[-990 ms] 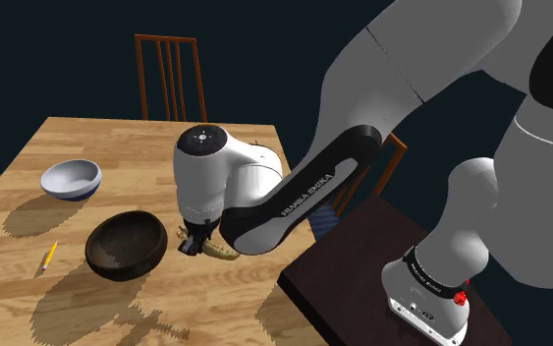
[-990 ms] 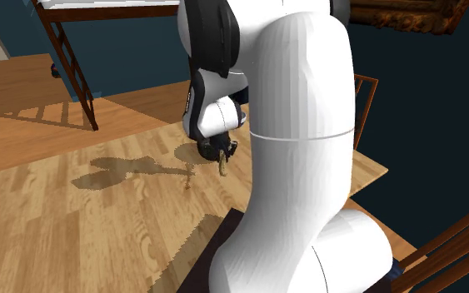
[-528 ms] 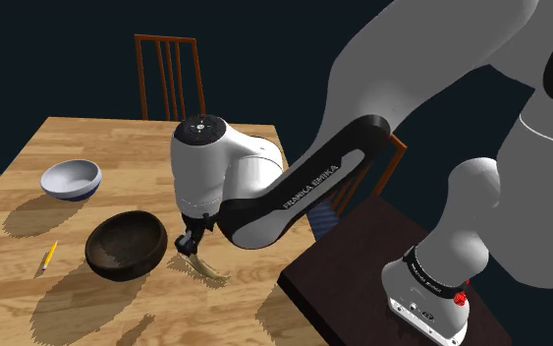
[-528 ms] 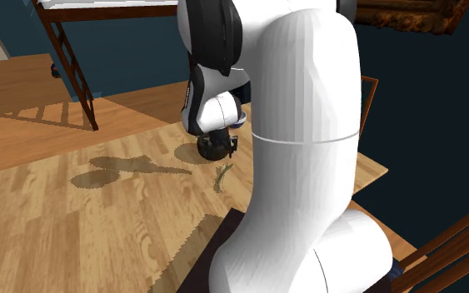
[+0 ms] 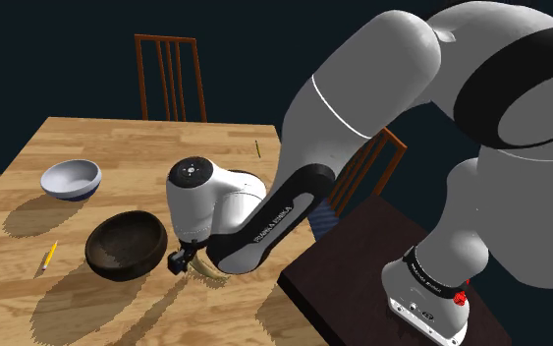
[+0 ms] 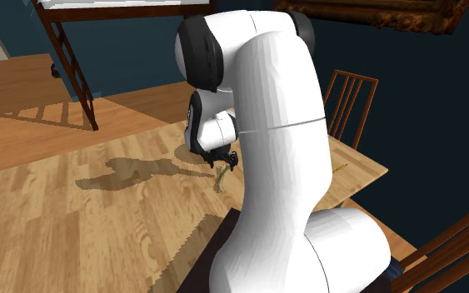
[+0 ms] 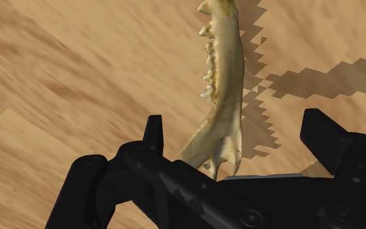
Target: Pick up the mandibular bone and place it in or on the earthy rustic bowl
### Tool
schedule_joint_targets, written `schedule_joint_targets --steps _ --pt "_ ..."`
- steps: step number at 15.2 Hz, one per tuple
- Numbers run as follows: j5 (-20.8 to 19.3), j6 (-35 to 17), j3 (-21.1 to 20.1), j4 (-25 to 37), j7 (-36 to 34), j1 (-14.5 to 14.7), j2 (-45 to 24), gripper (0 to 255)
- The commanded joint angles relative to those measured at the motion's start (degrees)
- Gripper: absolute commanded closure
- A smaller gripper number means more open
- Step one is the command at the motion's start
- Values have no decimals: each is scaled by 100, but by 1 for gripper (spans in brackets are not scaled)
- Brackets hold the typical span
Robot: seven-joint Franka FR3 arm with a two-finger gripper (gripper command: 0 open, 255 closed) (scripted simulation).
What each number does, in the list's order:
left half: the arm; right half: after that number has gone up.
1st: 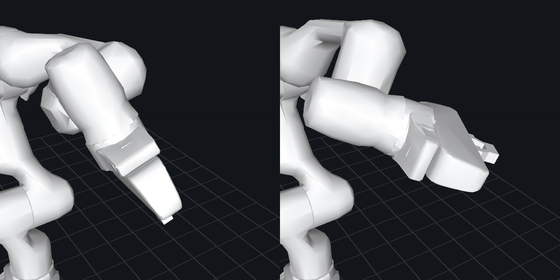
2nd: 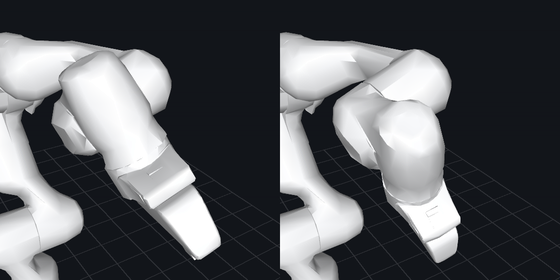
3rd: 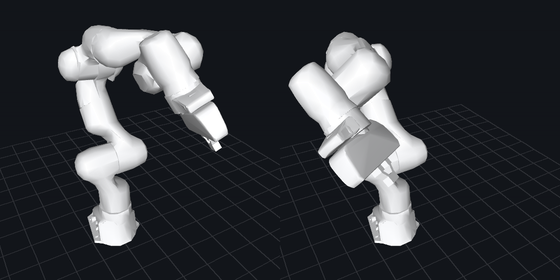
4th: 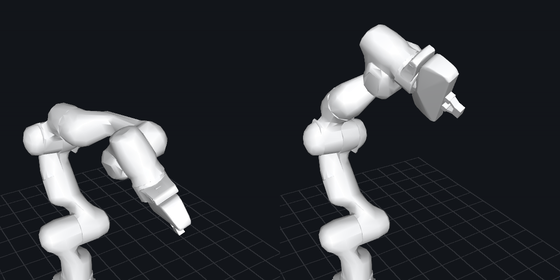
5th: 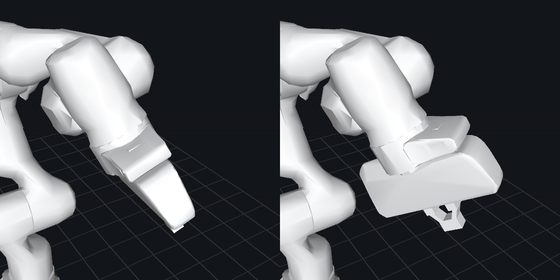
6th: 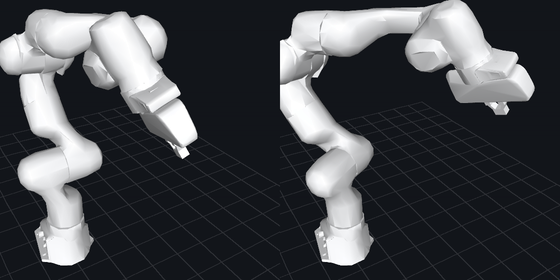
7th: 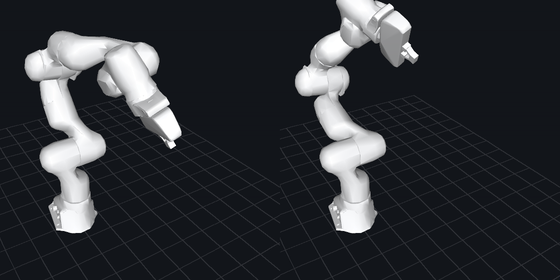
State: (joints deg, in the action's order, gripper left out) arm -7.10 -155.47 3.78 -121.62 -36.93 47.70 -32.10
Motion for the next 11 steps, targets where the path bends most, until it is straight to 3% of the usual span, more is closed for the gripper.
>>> schedule_joint_targets --steps 1,6,11 --pt "9 -124 16 47 -60 12 -170 0" --pt "5 -388 23 214 -65 -10 -599 0" --pt "5 -388 23 214 -65 -10 -599 0"
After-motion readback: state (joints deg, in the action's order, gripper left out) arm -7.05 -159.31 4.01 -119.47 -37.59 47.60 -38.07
